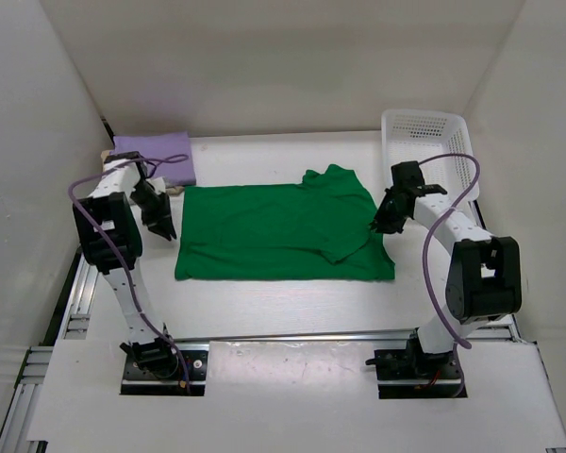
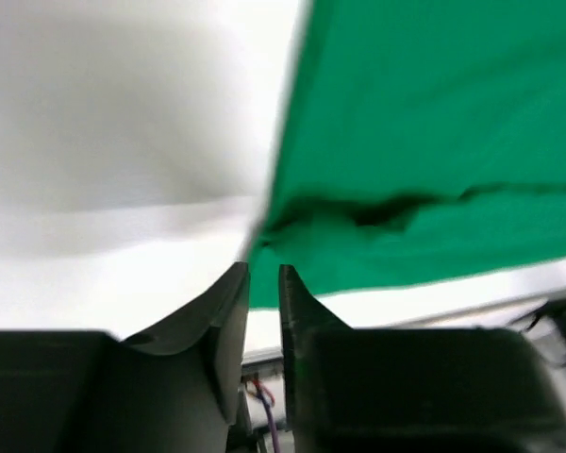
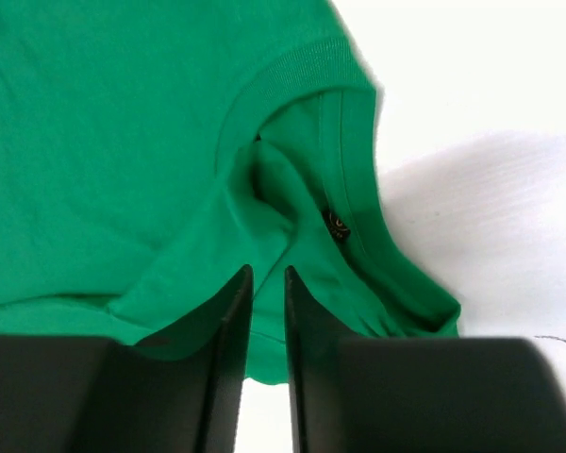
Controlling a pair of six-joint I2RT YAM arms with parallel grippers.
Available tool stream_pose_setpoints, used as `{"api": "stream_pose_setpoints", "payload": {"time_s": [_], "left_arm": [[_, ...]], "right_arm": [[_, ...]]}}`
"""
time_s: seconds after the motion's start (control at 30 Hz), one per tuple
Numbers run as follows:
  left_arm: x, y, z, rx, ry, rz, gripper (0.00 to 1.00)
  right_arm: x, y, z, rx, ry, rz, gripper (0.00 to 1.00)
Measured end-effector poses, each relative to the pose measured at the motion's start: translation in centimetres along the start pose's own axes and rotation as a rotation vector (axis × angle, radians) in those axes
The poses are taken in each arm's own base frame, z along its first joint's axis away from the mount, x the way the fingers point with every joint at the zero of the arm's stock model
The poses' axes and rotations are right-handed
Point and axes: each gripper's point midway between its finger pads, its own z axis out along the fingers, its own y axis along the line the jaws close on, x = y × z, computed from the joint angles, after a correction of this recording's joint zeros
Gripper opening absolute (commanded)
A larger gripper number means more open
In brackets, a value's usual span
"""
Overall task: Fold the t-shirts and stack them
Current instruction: Fold the flattened tshirt in 1/3 of the way
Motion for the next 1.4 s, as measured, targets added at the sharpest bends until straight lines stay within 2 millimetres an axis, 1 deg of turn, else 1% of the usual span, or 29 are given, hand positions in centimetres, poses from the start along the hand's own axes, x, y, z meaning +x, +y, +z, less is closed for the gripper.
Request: {"api": "stream_pose_setpoints", "payload": {"time_s": [0.07, 0.1, 0.13, 0.2, 0.23, 0.27, 0.3, 0.33, 0.43, 0.47, 0.53, 0.57, 0.63, 0.7, 0.77, 0.83, 0.93, 0.97, 1.0, 1.03, 1.07, 1.1, 1.13, 1.2, 1.23, 1.27, 1.3, 1.33, 1.4], "left_arm": [[-2.0, 1.0, -1.1, 0.015, -0.053, -0.029, 0.38], [-2.5, 1.5, -1.5, 0.02, -0.072, -0.039, 0.38], [-2.9, 2.0, -2.0, 0.023, -0.088, -0.056, 0.39], [-2.8, 3.0, -2.5, 0.028, -0.101, -0.086, 0.42], [-2.4, 3.4, -2.6, 0.028, -0.097, -0.099, 0.47], [-1.6, 3.7, -2.4, 0.031, -0.084, -0.115, 0.56], [-0.7, 3.8, -2.1, 0.035, -0.069, -0.121, 0.65], [0.8, 3.7, -1.6, 0.036, -0.045, -0.131, 0.8], [6.3, 2.8, 0.2, 0.035, 0.072, -0.138, 0.82], [8.0, 2.4, 0.8, 0.033, 0.114, -0.135, 0.86], [10.2, 2.0, 1.9, 0.032, 0.169, -0.126, 0.94], [10.8, 1.8, 2.4, 0.032, 0.187, -0.122, 1.0], [11.1, 1.8, 3.1, 0.027, 0.19, -0.114, 1.0], [10.5, 1.8, 3.5, 0.022, 0.163, -0.098, 1.0], [9.8, 1.8, 3.8, 0.017, 0.132, -0.084, 0.95], [9.5, 1.8, 4.0, 0.005, 0.121, -0.072, 0.9], [9.4, 1.7, 4.2, -0.011, 0.114, -0.055, 0.71], [9.4, 1.7, 4.3, -0.015, 0.113, -0.053, 0.59], [9.4, 1.7, 4.4, -0.017, 0.112, -0.054, 0.53], [9.5, 1.7, 4.5, -0.02, 0.111, -0.049, 0.48], [9.5, 1.8, 4.6, -0.021, 0.112, -0.049, 0.42], [9.6, 1.8, 4.7, -0.021, 0.113, -0.047, 0.33], [9.7, 1.8, 4.8, -0.021, 0.114, -0.048, 0.28], [9.8, 1.8, 4.9, -0.02, 0.116, -0.046, 0.18], [9.8, 1.8, 4.9, -0.02, 0.115, -0.046, 0.12], [9.8, 1.8, 4.9, -0.019, 0.116, -0.046, 0.1], [9.8, 1.8, 4.9, -0.017, 0.116, -0.045, 0.1], [9.8, 1.8, 4.9, -0.016, 0.116, -0.045, 0.1], [9.9, 1.8, 4.9, -0.012, 0.117, -0.052, 0.1]], "right_arm": [[-0.6, 0.3, -0.4, 0.007, -0.02, -0.015, 0.34], [-0.9, 0.5, -0.5, 0.008, -0.031, -0.025, 0.35], [-1.1, 0.8, -0.8, 0.008, -0.04, -0.037, 0.4], [-1.3, 1.2, -1.3, 0.004, -0.055, -0.062, 0.46], [-1.2, 1.3, -1.7, 0.002, -0.06, -0.07, 0.51], [-1.0, 1.4, -2.3, 0.0, -0.062, -0.083, 0.63], [-0.9, 1.5, -3.0, -0.006, -0.071, -0.088, 0.69], [-0.8, 1.5, -3.7, -0.014, -0.082, -0.092, 0.74], [0.2, 0.9, -6.1, -0.036, -0.113, -0.096, 0.75], [0.9, 0.4, -6.5, -0.036, -0.11, -0.094, 0.76], [2.6, -0.7, -6.5, -0.027, -0.085, -0.089, 0.76], [3.8, -1.5, -6.0, -0.012, -0.06, -0.084, 0.76], [6.2, -3.2, -4.8, 0.033, 0.01, -0.072, 0.76], [8.4, -4.9, -3.6, 0.076, 0.08, -0.056, 0.76], [10.0, -6.2, -2.8, 0.109, 0.126, -0.035, 0.76], [10.9, -7.2, -2.2, 0.135, 0.156, -0.006, 0.76], [11.2, -8.1, -1.4, 0.151, 0.159, 0.04, 0.75], [11.1, -8.2, -1.1, 0.151, 0.152, 0.053, 0.73], [11.1, -8.4, -0.9, 0.151, 0.149, 0.062, 0.71], [10.9, -8.4, -0.6, 0.15, 0.142, 0.075, 0.65], [10.8, -8.6, -0.3, 0.151, 0.137, 0.086, 0.61], [10.8, -8.7, -0.2, 0.154, 0.136, 0.096, 0.59], [10.6, -8.6, -0.1, 0.151, 0.13, 0.103, 0.5], [10.2, -8.5, 0.1, 0.143, 0.116, 0.112, 0.42], [10.1, -8.5, 0.2, 0.14, 0.111, 0.117, 0.35], [9.9, -8.3, 0.4, 0.136, 0.105, 0.118, 0.15], [9.8, -8.3, 0.5, 0.131, 0.099, 0.115, 0.08], [9.7, -8.2, 0.6, 0.127, 0.095, 0.121, 0.01], [9.7, -8.1, 0.7, 0.124, 0.097, 0.134, 0.0]]}}
